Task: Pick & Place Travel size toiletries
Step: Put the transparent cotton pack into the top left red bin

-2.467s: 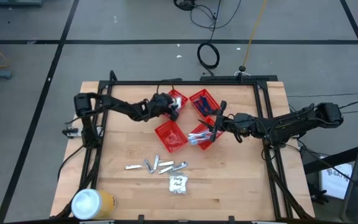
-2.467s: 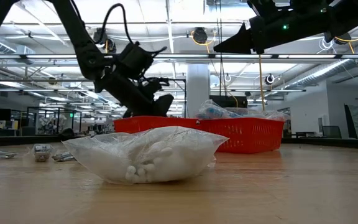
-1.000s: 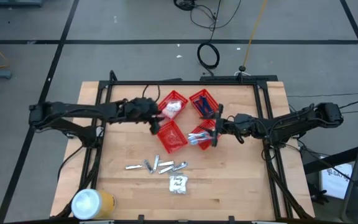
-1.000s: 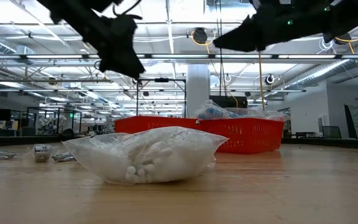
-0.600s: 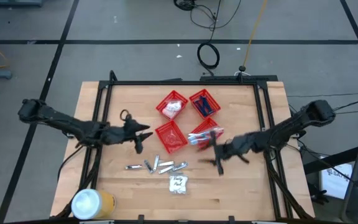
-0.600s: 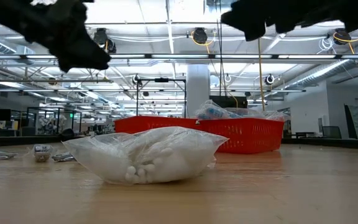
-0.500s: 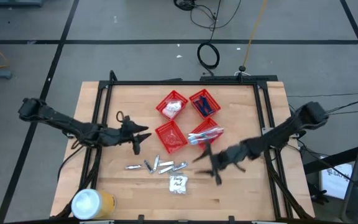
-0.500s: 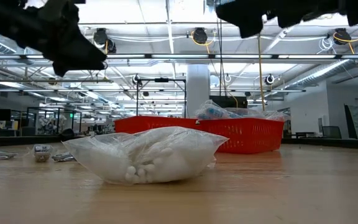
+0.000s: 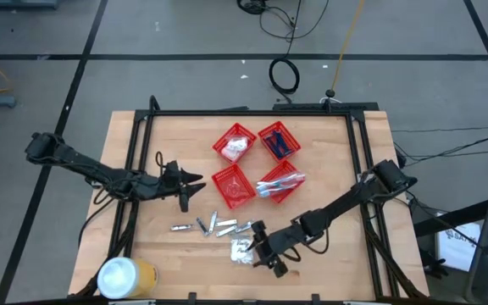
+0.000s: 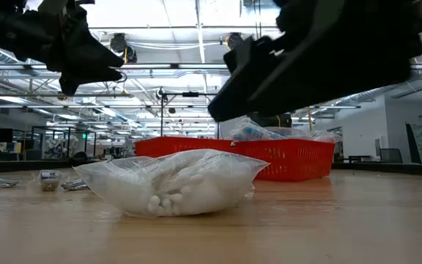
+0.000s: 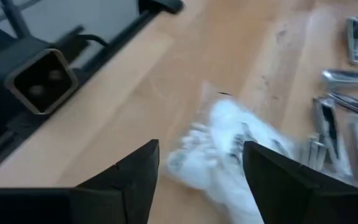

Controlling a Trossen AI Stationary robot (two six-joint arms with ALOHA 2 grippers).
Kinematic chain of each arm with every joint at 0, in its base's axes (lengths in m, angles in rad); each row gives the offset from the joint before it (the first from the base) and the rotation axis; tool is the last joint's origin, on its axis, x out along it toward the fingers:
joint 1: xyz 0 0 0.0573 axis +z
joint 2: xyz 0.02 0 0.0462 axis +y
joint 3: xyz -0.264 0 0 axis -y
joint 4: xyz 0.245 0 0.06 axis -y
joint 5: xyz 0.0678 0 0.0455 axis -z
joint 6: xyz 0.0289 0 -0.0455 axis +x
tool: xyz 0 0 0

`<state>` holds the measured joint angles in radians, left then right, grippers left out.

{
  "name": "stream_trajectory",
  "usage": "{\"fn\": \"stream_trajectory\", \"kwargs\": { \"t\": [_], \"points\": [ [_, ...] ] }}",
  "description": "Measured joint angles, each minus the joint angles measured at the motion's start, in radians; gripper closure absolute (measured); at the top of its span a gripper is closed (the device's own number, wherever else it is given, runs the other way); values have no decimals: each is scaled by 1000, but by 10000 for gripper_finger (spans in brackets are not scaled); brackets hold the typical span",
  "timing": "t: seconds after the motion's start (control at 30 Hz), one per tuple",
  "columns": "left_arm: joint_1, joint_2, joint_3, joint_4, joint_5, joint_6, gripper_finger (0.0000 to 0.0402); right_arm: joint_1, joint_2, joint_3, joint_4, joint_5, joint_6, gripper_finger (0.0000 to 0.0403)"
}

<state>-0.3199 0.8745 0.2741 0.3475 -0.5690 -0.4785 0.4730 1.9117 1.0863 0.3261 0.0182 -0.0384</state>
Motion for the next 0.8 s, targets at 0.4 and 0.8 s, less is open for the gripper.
{"fn": "stream_trajectory", "kwargs": {
  "t": [0.4,0.8],
  "points": [
    [-2,3,0,-5,1,-14,249,-49,0,-1,-113,2,18,194],
    [-1,3,0,-6,1,-2,249,-46,80,-2,-26,-35,26,213]
  ]
}}
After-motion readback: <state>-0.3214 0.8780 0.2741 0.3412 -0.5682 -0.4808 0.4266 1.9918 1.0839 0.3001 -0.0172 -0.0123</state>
